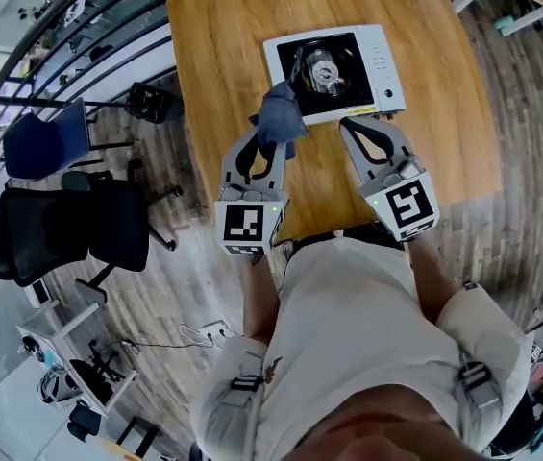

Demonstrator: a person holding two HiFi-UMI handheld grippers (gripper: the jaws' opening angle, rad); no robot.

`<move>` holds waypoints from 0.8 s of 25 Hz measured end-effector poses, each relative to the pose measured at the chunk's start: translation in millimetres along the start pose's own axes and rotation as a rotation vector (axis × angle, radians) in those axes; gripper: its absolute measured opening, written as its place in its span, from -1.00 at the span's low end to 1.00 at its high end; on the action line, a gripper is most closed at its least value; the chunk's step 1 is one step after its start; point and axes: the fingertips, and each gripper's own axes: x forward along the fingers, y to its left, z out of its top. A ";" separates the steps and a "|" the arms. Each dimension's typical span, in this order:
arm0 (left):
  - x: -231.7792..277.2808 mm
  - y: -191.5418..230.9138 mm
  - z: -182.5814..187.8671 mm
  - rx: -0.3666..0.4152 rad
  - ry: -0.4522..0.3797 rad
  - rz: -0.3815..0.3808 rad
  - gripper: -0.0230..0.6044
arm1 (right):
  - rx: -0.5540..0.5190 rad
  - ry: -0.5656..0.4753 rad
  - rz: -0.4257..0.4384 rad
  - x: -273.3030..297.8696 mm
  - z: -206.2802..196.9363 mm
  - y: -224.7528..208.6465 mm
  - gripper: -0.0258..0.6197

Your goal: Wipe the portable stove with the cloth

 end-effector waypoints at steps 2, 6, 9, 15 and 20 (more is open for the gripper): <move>-3.6 -0.1 4.9 0.008 -0.011 0.001 -0.62 | 0.000 -0.012 -0.001 -2.0 4.7 -0.3 -0.86; -6.6 -5.7 10.0 0.013 -0.030 -0.003 -0.62 | 0.006 -0.020 0.006 -7.1 7.3 -0.3 -0.86; -6.3 -8.1 10.4 0.014 -0.030 -0.008 -0.62 | 0.006 -0.021 0.004 -7.9 8.0 -1.1 -0.86; -8.8 -7.8 14.2 0.014 -0.031 -0.011 -0.62 | 0.009 -0.018 0.003 -8.4 9.7 2.0 -0.86; -7.3 -9.7 14.8 0.018 -0.033 -0.010 -0.62 | 0.009 -0.020 0.000 -9.5 8.4 0.7 -0.86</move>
